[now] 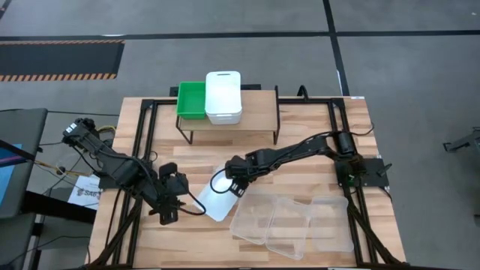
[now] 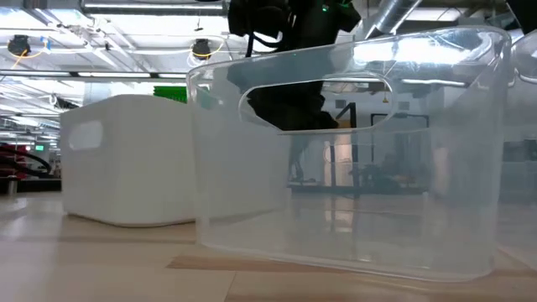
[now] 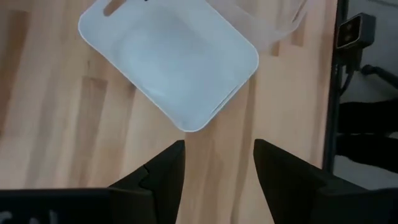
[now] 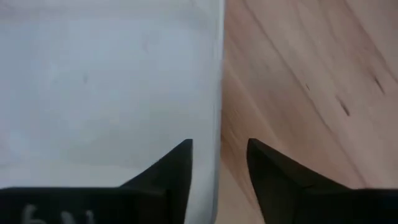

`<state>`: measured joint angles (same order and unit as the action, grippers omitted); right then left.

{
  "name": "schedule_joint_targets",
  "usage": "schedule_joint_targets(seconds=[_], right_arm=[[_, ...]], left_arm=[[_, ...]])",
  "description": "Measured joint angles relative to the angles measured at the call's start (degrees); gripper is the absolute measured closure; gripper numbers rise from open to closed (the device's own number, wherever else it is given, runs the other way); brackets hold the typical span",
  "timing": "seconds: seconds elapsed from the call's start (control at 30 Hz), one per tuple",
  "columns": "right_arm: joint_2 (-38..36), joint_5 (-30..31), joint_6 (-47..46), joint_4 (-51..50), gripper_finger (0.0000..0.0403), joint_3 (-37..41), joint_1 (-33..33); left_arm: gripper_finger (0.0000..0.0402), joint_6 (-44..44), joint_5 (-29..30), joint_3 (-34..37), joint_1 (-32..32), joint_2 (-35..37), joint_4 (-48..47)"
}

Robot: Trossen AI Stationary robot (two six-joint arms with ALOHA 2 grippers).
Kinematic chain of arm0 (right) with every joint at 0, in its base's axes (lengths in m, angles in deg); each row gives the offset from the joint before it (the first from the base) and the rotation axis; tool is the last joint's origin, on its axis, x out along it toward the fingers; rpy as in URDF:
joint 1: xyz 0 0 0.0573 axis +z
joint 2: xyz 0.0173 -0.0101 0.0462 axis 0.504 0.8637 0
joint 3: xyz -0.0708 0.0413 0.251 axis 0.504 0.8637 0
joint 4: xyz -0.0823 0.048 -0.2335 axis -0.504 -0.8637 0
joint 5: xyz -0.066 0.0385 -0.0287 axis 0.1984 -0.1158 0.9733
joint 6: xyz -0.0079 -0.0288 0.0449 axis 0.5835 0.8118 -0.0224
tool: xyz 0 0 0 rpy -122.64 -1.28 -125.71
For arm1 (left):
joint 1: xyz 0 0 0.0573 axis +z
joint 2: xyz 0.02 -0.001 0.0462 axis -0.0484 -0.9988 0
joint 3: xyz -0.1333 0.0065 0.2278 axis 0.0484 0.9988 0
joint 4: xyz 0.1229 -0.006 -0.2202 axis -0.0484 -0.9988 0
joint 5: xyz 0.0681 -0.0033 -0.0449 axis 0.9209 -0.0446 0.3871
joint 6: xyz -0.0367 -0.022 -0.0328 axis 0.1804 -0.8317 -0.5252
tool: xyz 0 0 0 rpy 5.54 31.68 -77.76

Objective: Stack baskets on shelf by color
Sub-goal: Stack the white bin on top of the white bin on the shelf

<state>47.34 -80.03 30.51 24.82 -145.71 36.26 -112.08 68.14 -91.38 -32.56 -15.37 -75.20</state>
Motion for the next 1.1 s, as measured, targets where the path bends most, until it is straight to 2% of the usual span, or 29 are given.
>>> schedule_joint_targets(seconds=[0.13, 0.3, 0.37, 0.63, 0.8, 0.93, 1.1], right_arm=[[-0.4, 0.0, -8.7, -2.4, 0.0289, -0.2, 0.0], [-0.5, 0.1, -18.4, -7.3, 0.0379, -0.3, 1.1], [-0.6, 0.6, -20.8, -8.1, 0.0392, -0.3, 2.3], [-2.3, 0.3, -32.3, -9.5, 0.0349, -0.2, 7.2], [-4.7, 6.0, -36.3, -10.1, 0.0342, -0.3, 9.1], [-6.4, 8.7, -36.5, -11.1, 0.0329, -0.3, 8.5], [-7.7, 9.3, -36.5, -11.6, 0.0283, -0.3, 7.2]], left_arm=[[0.0224, 0.6, 2.9, 0.0, 0.0, 0.0, -2.2], [0.0224, -3.1, 9.7, 0.0, 0.0, 0.0, -6.0], [0.0224, -4.9, 12.0, 0.0, 0.0, 0.0, -7.4], [0.0224, -12.4, 17.7, 0.0, 0.0, 0.0, -7.8], [0.0224, -19.2, 21.8, 0.0, 0.0, -0.1, -6.1], [0.0224, -13.8, 23.1, 1.4, -1.2, 0.0, 0.5], [0.0224, -2.5, 22.3, 9.1, -3.0, -0.1, 17.5]])
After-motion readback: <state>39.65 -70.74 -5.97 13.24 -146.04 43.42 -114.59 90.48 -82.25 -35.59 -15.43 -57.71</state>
